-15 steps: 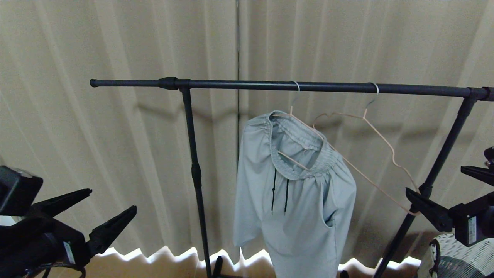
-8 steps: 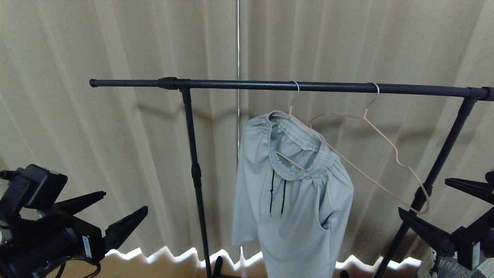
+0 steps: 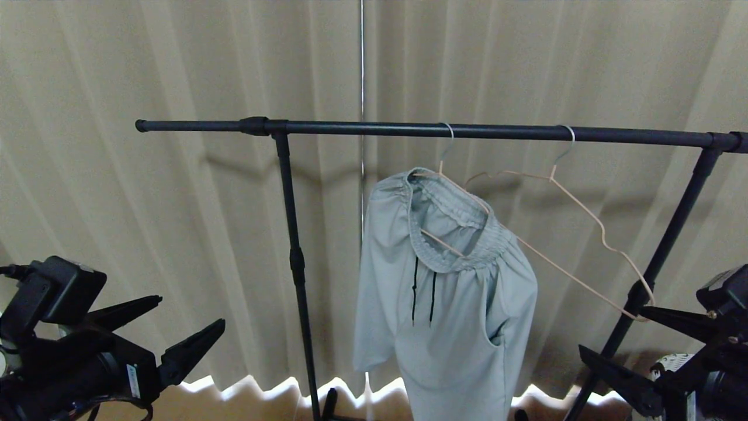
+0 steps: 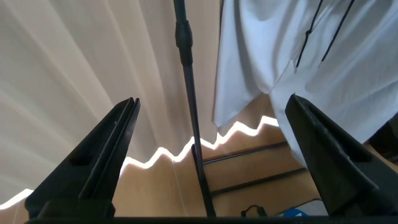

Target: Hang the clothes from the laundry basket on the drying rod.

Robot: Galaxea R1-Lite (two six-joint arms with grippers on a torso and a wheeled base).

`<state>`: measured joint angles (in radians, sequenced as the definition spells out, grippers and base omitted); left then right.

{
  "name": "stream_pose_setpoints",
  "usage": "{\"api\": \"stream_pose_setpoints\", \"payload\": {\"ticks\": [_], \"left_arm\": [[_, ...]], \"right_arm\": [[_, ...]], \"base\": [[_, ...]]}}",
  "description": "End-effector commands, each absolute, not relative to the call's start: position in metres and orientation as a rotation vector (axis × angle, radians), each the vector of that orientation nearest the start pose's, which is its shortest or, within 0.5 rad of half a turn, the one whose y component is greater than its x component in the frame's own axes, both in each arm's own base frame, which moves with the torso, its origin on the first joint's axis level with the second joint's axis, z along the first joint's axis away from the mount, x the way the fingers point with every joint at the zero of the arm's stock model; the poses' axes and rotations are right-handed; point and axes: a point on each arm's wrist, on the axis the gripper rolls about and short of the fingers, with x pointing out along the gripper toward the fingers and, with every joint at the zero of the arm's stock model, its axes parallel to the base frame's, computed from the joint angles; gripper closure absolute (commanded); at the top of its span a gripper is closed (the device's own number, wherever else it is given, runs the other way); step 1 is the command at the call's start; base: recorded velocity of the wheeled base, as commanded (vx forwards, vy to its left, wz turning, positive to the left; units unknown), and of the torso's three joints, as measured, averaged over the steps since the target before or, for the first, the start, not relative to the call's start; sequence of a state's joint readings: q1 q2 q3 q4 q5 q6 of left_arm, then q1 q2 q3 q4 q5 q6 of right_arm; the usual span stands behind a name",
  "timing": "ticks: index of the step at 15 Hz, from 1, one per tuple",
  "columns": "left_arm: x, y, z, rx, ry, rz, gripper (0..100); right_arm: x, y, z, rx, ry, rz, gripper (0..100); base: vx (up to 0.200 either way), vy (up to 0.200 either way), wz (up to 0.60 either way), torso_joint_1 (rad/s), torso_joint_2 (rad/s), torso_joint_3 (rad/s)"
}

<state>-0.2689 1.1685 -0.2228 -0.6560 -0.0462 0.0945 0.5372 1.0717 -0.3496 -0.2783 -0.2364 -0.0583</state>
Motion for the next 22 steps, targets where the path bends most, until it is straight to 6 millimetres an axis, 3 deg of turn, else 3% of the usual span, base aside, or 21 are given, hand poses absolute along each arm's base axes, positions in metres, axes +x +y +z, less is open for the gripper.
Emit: {"api": "stream_pose_setpoints", "payload": {"ticks": [1,12,20,22], "left_arm": [[0.138,-0.039,0.149,0.126,0.273,-0.326,0],[0.123,-0.037,0.144,0.172,0.253,-0.351,0],[0.121,-0.037,0.147,0.162,0.235,-0.346,0],[0.121,-0.037,0.147,0.164,0.239,-0.347,0]], "right_arm": [[0.118,0.063,0.141,-0.264,0.477,0.302,0],[0.115,0.058,0.133,-0.233,0.509,0.267,0],[0.117,0.059,0.131,-0.241,0.52,0.267,0],[0.118,0.059,0.132,-0.239,0.517,0.265,0]], "base": [[0.0,0.0,0.0,0.0,0.0,0.0],[0.0,0.0,0.0,0.0,0.0,0.0],[-0.2,0.0,0.0,0.003,0.0,0.004],[0.0,0.0,0.0,0.0,0.0,0.0]]}}
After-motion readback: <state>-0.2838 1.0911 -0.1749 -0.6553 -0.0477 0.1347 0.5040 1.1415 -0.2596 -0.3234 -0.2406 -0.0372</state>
